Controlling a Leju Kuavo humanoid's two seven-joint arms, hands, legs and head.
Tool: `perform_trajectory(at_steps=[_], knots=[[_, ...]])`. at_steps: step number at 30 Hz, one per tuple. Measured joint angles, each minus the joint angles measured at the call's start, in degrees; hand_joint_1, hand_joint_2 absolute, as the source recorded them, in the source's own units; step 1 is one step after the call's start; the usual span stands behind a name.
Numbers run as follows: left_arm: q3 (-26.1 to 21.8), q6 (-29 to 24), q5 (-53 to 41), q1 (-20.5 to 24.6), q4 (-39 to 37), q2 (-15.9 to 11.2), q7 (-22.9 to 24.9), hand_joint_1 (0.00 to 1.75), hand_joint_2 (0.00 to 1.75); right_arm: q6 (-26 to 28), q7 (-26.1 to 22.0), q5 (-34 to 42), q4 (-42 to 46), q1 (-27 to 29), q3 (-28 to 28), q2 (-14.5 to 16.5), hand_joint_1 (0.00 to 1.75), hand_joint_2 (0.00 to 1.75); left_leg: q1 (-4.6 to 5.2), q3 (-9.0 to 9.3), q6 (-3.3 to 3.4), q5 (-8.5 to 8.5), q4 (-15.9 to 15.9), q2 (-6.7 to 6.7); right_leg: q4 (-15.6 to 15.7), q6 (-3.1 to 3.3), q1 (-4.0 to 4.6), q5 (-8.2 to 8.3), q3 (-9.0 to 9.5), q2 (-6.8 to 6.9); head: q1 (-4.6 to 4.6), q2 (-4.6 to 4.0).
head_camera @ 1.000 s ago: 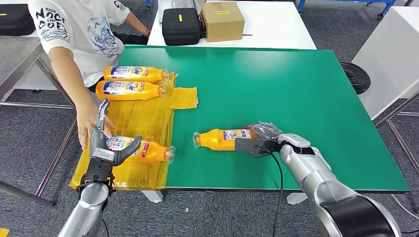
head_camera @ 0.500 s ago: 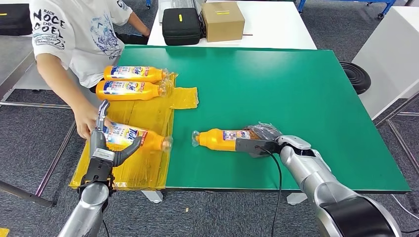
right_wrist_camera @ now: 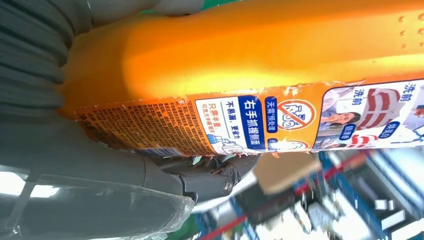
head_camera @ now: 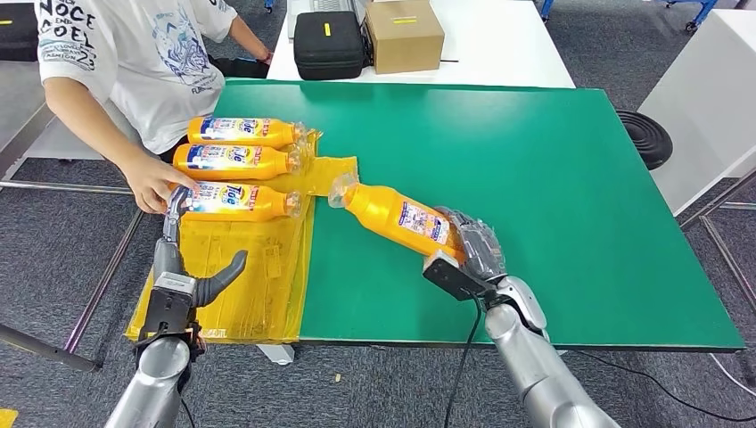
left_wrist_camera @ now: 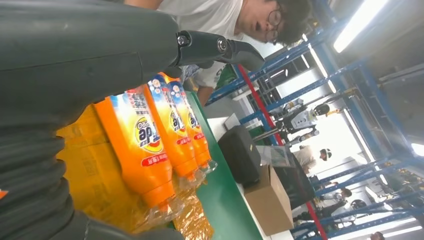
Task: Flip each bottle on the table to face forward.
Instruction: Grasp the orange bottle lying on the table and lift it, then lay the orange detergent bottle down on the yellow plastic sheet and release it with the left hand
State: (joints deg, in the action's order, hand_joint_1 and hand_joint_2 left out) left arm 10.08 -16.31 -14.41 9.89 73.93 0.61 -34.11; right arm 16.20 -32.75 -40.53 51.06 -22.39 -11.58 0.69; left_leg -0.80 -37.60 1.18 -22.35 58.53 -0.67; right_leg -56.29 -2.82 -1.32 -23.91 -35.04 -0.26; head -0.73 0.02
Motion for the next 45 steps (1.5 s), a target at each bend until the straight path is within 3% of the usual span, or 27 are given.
perform_trajectory(at_steps=[3,10,16,20,28,34,45], knots=[[-0.2,5.7,5.2,0.0,0.3,0.0,1.4,0.00,1.75,1.0,-0.3,0.3,5.8,3.6,1.9,1.3,1.75,1.75,0.01,-0.04,0.00,-0.01,0.0,0.02,0.0,0.00,-0.02,0.00,-0.06,-0.01,-0.01,0.00],[-0.1,32.2,25.8,0.1,-0.5,0.1,6.3,0.00,1.75,0.0,-3.3,2.0,10.6,6.3,3.2,4.1,1.75,1.75,0.02,-0.02,-0.01,0.01,0.0,0.07,0.0,0.00,-0.01,0.02,-0.08,-0.06,-0.01,0.00],[2.0,42.6,30.5,1.0,-3.2,0.5,8.0,0.00,1.75,-1.6,-5.7,3.7,10.2,6.3,2.7,6.8,1.75,1.75,0.01,-0.03,-0.02,0.01,0.0,0.09,0.0,0.01,0.00,0.02,-0.10,-0.07,-0.01,0.00],[4.4,44.7,30.5,2.3,-4.9,1.0,8.3,0.00,1.75,-2.2,-6.8,4.6,8.7,6.0,1.4,8.5,1.75,1.75,0.01,-0.04,-0.02,0.01,0.0,0.09,0.0,0.00,-0.01,0.02,-0.10,-0.07,-0.01,0.00],[8.0,41.5,27.0,4.9,-7.7,1.9,7.4,0.00,1.75,-2.7,-7.1,5.9,6.0,5.1,-2.1,11.0,1.75,1.75,0.01,-0.04,-0.02,0.01,0.0,0.09,0.0,0.00,-0.01,0.02,-0.10,-0.06,-0.01,0.00],[8.6,38.9,25.5,6.4,-10.2,2.7,7.4,0.00,1.75,-3.9,-7.1,6.7,5.0,5.0,-4.8,12.2,1.75,1.75,0.01,-0.04,-0.02,0.01,0.0,0.09,0.0,0.00,-0.01,0.02,-0.11,-0.07,-0.01,0.00],[8.9,40.1,27.9,7.7,-12.7,3.5,7.2,0.00,1.75,-5.1,-7.1,6.3,2.6,4.9,-8.0,13.5,1.75,1.75,0.01,-0.05,-0.02,0.01,0.0,0.09,0.0,0.00,-0.01,0.02,-0.12,-0.07,-0.01,0.00]])
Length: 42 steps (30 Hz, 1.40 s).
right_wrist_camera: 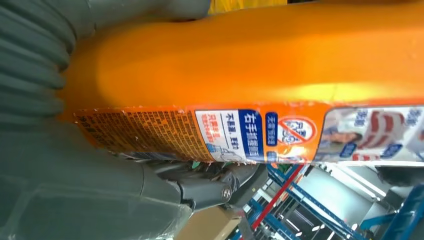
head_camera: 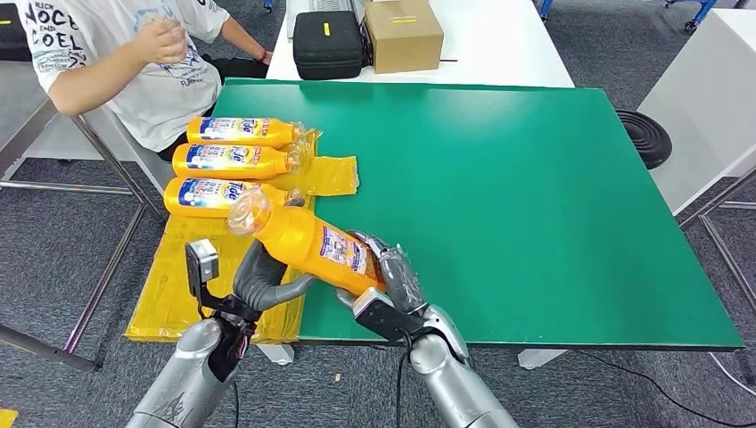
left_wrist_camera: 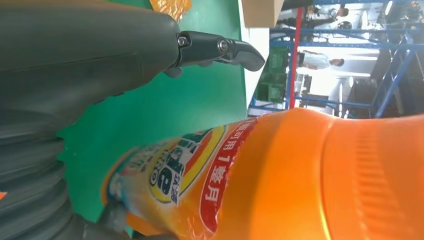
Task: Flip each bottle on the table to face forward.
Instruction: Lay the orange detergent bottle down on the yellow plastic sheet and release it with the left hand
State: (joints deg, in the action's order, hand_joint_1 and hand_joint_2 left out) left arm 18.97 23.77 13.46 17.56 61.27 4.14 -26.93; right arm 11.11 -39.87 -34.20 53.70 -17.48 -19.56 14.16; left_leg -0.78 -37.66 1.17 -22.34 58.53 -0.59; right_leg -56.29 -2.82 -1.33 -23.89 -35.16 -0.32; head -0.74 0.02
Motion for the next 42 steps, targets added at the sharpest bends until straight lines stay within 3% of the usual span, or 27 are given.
perform_trajectory(at_steps=[6,12,18,26,28,32,34,36,42], knots=[[0.0,8.7,9.2,0.6,-1.7,0.3,2.1,0.00,1.75,0.1,0.0,-0.3,-3.1,-0.8,-1.8,0.1,1.75,1.75,0.00,0.01,0.00,0.00,0.0,0.01,0.0,0.00,0.00,0.00,-0.01,0.00,0.00,0.00],[0.6,14.0,13.8,0.7,-2.0,0.4,3.0,0.00,1.75,0.2,0.0,0.1,-4.5,-0.7,-2.1,-0.2,1.75,1.75,0.00,0.00,0.00,0.00,0.0,0.01,0.0,0.00,0.00,0.00,-0.02,-0.01,-0.01,0.00],[1.8,15.1,14.3,0.5,-1.3,0.4,3.8,0.00,1.75,0.3,0.0,0.4,-4.7,-0.3,-2.1,-0.8,1.75,1.75,0.00,0.00,0.00,0.00,0.0,0.01,0.0,0.00,0.00,0.00,-0.02,-0.01,0.00,0.00],[3.2,12.2,11.9,0.4,-0.4,0.4,4.8,0.01,1.75,0.2,0.2,0.0,-4.7,0.1,-2.1,-0.9,1.75,1.75,0.00,0.00,0.00,0.00,0.0,0.01,0.0,0.00,0.00,0.00,-0.02,-0.01,0.01,0.00],[3.5,10.5,10.4,0.4,-0.4,0.4,4.8,0.23,1.75,0.1,0.4,-0.1,-4.7,0.1,-2.0,-0.9,1.75,1.75,0.00,0.00,0.00,0.00,0.0,0.01,0.0,0.00,0.00,0.00,-0.01,-0.01,0.00,0.00],[4.3,7.2,7.1,0.5,0.1,0.4,4.0,1.35,1.75,-0.2,0.8,-0.3,-4.7,0.1,-2.0,-0.9,1.75,1.75,0.00,0.00,0.00,0.00,0.0,0.01,0.0,0.00,0.00,0.00,-0.01,-0.01,0.00,0.00],[4.5,6.1,6.1,0.5,0.5,0.4,3.9,1.64,1.75,-0.3,0.9,-0.4,-4.7,0.1,-1.9,-0.9,1.75,1.75,0.00,0.00,0.00,0.00,0.0,0.01,0.0,0.00,0.00,0.00,-0.01,-0.01,0.01,0.00],[4.6,5.2,5.5,0.5,0.8,0.4,3.8,1.74,1.75,-0.4,0.9,-0.4,-4.7,0.1,-1.9,-0.9,1.75,1.75,0.00,0.00,0.00,0.00,0.0,0.01,0.0,0.00,0.00,0.00,-0.01,-0.01,0.01,0.00],[4.8,3.7,4.5,0.5,1.0,0.6,3.6,1.75,1.75,-0.5,1.0,-0.4,-4.7,0.2,-1.8,-0.9,1.75,1.75,0.00,0.00,0.00,0.00,0.0,0.01,0.0,0.00,0.00,0.00,-0.01,-0.01,0.01,0.00]])
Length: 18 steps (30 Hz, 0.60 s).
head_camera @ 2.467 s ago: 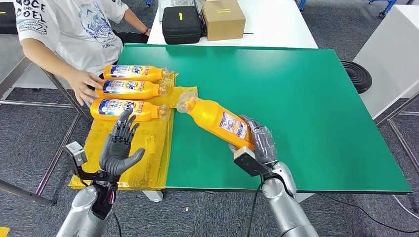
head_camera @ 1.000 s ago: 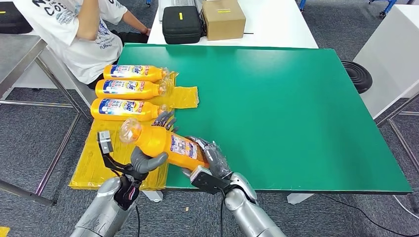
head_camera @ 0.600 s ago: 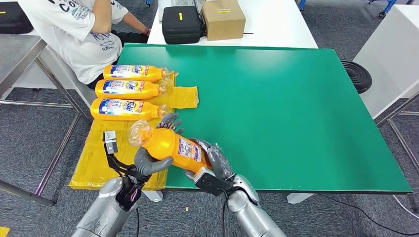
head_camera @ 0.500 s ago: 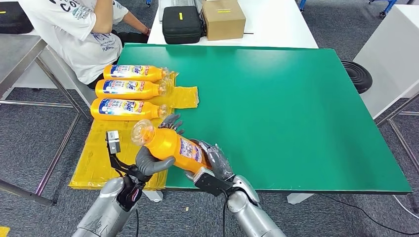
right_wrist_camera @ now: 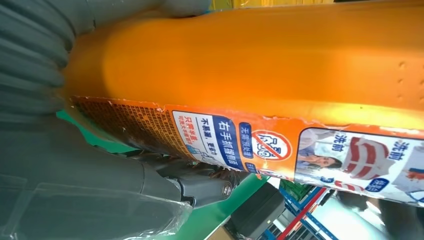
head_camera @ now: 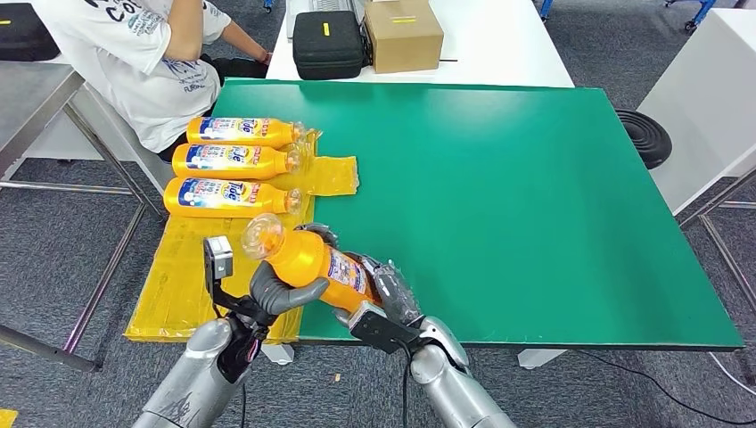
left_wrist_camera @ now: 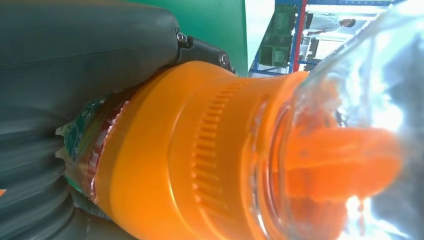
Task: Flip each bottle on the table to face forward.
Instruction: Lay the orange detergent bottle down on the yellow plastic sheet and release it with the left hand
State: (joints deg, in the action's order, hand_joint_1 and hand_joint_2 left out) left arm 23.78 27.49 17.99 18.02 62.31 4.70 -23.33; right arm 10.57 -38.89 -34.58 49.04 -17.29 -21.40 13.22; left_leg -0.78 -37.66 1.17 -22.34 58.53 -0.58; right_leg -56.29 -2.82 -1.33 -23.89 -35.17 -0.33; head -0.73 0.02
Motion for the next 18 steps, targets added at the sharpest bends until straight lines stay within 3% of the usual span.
perform_trajectory(at_steps=[6,10,14,18], knots=[[0.0,0.2,0.9,0.0,0.0,0.2,-0.3,1.75,1.75,0.0,0.0,0.0,0.1,0.2,0.0,0.0,1.75,1.75,0.00,0.00,0.00,0.00,0.0,0.00,0.0,0.00,0.00,0.00,0.00,0.00,-0.01,0.00],[0.0,0.3,1.2,0.0,0.0,0.3,-0.3,1.75,1.75,0.0,0.1,-0.1,0.2,0.3,0.0,0.0,0.00,1.75,0.00,0.00,0.00,0.00,0.0,0.00,0.0,0.00,0.00,0.00,0.00,0.00,-0.01,0.00],[0.0,0.3,1.6,0.0,0.0,0.3,-0.3,1.75,1.75,0.1,0.9,-0.2,0.3,0.3,0.0,0.0,0.00,0.00,0.00,0.00,0.00,0.00,0.0,0.00,0.0,0.00,0.00,0.00,0.00,0.00,-0.01,0.00],[-0.1,-0.6,1.7,0.1,0.0,0.3,-0.3,1.75,1.75,0.7,1.9,-0.2,0.7,0.4,0.3,0.0,0.00,0.00,0.00,0.00,0.00,0.00,0.0,0.00,0.0,0.00,0.00,0.00,0.00,0.00,-0.01,0.00]])
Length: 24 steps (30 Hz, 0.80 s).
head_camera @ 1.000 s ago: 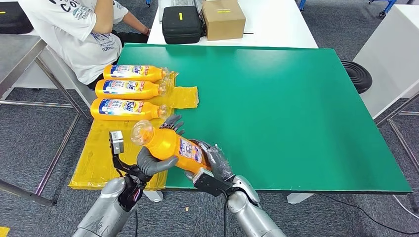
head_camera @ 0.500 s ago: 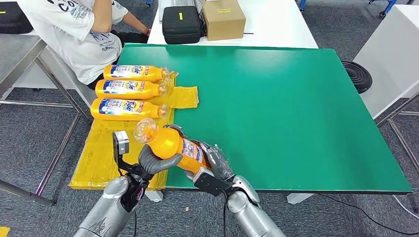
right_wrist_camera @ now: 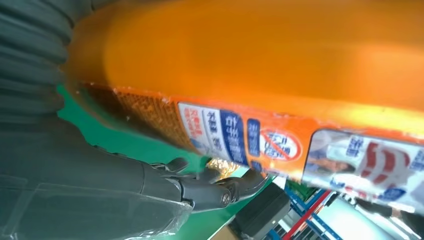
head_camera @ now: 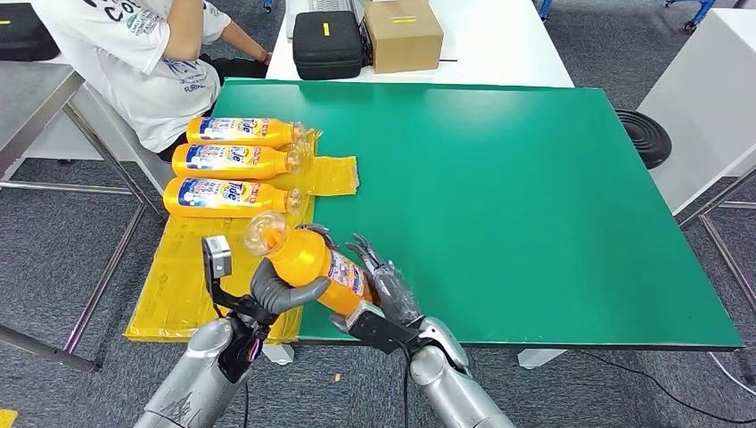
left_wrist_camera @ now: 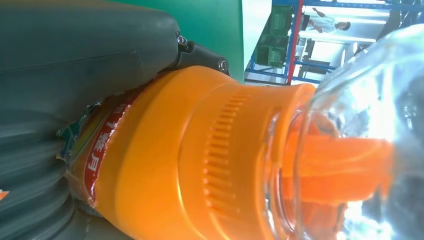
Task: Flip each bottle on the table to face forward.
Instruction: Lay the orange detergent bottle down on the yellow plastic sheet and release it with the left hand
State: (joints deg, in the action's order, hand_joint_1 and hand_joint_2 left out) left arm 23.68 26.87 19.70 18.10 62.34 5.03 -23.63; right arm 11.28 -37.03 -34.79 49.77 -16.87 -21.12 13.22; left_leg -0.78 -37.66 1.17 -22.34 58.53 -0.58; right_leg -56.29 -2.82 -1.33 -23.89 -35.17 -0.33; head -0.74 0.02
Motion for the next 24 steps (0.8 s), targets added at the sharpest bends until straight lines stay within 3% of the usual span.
perform_trajectory(at_steps=[12,20,24], knots=[[-0.6,-3.6,-2.3,0.4,0.4,-0.1,-0.2,1.75,1.75,1.1,0.4,0.0,3.6,1.6,1.2,-0.3,0.00,0.00,0.00,0.00,0.00,0.00,0.0,0.00,0.0,0.00,0.00,0.00,0.00,0.00,0.00,0.00],[-3.8,-19.4,-17.5,4.2,0.4,-2.0,-3.4,1.75,1.75,2.7,1.1,-1.1,9.8,4.8,1.2,-1.3,0.00,0.00,-0.01,0.00,-0.03,0.02,0.0,0.00,0.0,0.01,0.03,0.01,0.00,0.00,0.00,0.00],[-5.3,-21.7,-20.2,5.7,0.4,-3.0,-3.7,1.75,1.75,2.9,1.4,-1.2,12.2,5.9,1.4,-1.8,0.00,0.00,-0.01,0.00,-0.04,0.03,0.0,-0.01,0.0,0.01,0.02,0.00,0.00,0.00,0.00,0.00]])
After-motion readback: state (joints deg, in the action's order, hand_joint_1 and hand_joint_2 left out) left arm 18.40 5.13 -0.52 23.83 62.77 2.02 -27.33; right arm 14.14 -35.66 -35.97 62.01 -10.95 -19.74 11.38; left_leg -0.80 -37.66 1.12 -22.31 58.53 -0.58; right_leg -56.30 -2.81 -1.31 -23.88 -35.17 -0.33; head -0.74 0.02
